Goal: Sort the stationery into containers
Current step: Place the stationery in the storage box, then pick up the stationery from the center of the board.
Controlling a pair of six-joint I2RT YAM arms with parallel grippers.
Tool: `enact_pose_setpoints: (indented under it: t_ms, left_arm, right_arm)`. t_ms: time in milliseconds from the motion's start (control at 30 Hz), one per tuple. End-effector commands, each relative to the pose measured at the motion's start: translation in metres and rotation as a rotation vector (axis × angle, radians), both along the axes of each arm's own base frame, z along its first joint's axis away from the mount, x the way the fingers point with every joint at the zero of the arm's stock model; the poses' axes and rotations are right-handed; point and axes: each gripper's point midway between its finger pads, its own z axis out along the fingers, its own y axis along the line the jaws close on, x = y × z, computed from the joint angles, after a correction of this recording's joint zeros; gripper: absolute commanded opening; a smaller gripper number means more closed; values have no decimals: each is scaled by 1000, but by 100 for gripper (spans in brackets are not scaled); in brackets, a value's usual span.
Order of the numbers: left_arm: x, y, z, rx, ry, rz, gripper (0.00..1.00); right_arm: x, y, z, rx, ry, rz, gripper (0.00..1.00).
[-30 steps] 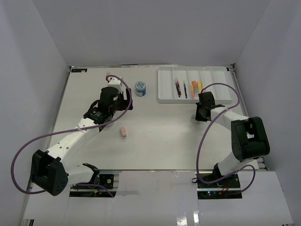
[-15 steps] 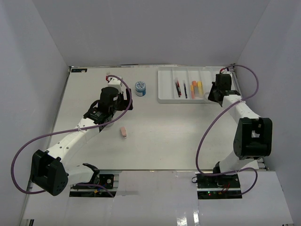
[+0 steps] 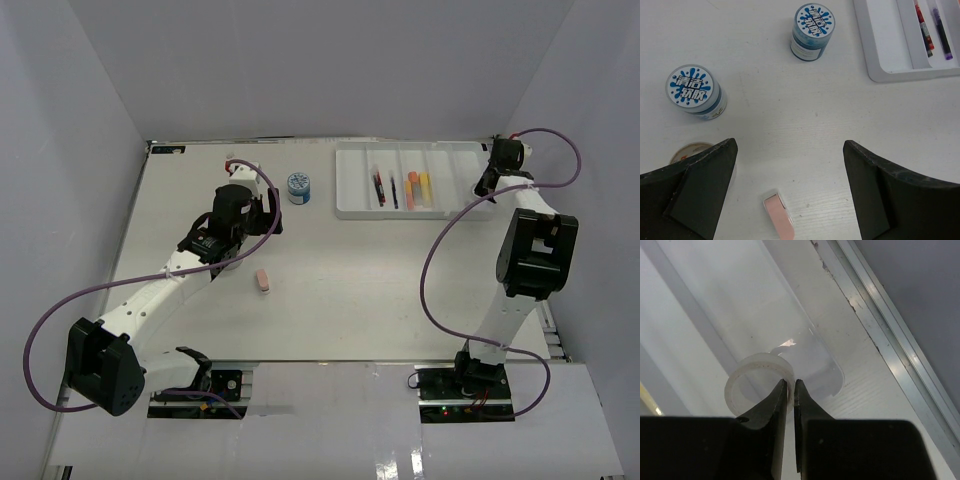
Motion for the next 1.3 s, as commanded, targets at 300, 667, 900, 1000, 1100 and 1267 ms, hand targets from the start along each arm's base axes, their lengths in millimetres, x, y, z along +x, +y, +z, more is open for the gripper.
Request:
enact_pose_setpoints:
  t_ms: [300,667,900,1000,1100,1267]
  left_arm:
    - [0,4,-4,22,10,10,98]
    - [0,5,-12,30,39,17,98]
    - [9,25,-19,14,71,99,96]
    - [14,50,-26,30,90,195,96]
    - [14,78,-33,60,111,306,96]
    - [7,124,-62,14,198,441,96]
  right_arm:
    - [35,-21,-28,-2,35,-29,18]
    - [34,-17,21,-32,-33,12,43]
    - [9,60,95,-13,-165,256,52]
    - [-14,108,109,-3,-208,381,65]
    - [-39,162,113,28,-243,537,75]
    - [-78,221,121,119,-327,741,91]
